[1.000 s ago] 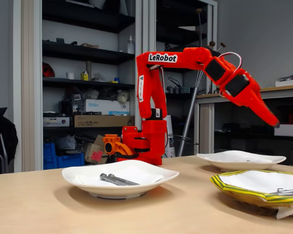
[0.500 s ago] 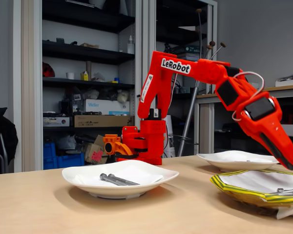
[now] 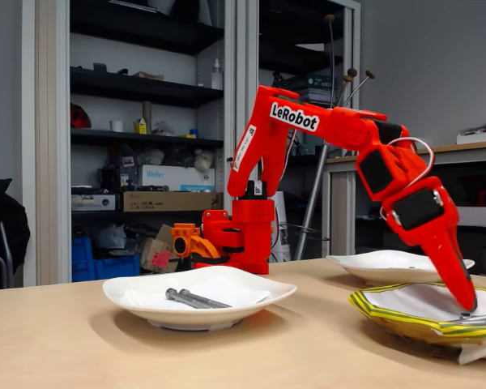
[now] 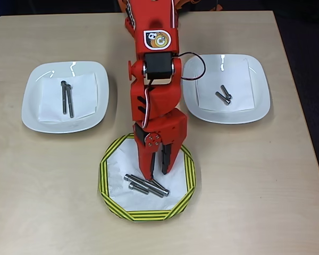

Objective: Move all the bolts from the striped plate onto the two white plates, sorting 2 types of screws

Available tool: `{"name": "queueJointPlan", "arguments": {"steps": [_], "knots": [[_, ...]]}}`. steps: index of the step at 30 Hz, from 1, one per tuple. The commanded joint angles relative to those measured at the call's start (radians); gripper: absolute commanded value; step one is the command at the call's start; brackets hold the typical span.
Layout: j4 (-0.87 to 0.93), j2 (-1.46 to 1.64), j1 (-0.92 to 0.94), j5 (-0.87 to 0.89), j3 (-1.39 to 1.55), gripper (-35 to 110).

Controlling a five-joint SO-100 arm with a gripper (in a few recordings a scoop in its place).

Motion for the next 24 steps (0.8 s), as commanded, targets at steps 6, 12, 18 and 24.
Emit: {"name": "queueJointPlan", "arguments": {"steps": [6,12,18,24], "knots": [[0.029,-0.023,0.034,0.026,-0.092,10],[0.040,-0.051,0.029,0.074,-0.124,10],[0.029,-0.072,0.003,0.110,-0.124,9],[0.020,-0.078,-0.023,0.126,-0.104,9]]}}
